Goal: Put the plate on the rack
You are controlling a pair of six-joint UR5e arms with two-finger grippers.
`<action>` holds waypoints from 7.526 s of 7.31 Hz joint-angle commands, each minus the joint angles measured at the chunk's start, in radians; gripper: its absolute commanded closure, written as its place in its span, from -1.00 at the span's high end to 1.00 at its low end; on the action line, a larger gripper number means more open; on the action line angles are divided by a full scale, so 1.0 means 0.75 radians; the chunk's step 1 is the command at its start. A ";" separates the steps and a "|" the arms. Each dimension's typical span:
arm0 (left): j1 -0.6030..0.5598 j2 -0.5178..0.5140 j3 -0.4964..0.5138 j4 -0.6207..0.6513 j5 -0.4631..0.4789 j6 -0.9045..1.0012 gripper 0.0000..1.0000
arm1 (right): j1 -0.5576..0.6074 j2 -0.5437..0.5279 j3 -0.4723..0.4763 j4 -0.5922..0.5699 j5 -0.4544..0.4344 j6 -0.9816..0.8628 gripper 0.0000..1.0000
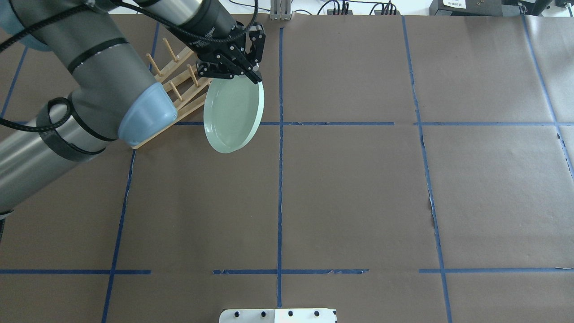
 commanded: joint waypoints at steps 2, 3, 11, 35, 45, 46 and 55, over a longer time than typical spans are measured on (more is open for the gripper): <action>-0.177 0.099 0.149 -0.689 -0.048 -0.322 -1.00 | 0.000 0.000 -0.001 0.000 0.000 0.000 1.00; -0.244 0.099 0.255 -0.890 -0.039 -0.465 -1.00 | 0.000 0.000 0.001 0.000 0.000 0.000 1.00; -0.259 0.230 0.613 -1.634 0.462 -0.699 -1.00 | 0.000 0.000 -0.001 0.000 0.000 0.000 1.00; -0.161 0.634 0.373 -0.921 0.265 0.321 1.00 | 0.000 0.000 -0.001 0.000 0.000 0.000 1.00; -0.862 0.976 0.170 0.356 0.126 2.262 1.00 | 0.000 0.000 -0.001 0.000 0.000 0.000 1.00; -0.891 1.037 0.166 0.348 0.021 2.252 1.00 | -0.002 0.000 -0.001 0.000 0.000 0.000 1.00; -0.963 1.201 0.145 0.229 -0.091 2.264 1.00 | -0.002 0.000 -0.001 0.000 0.000 0.000 1.00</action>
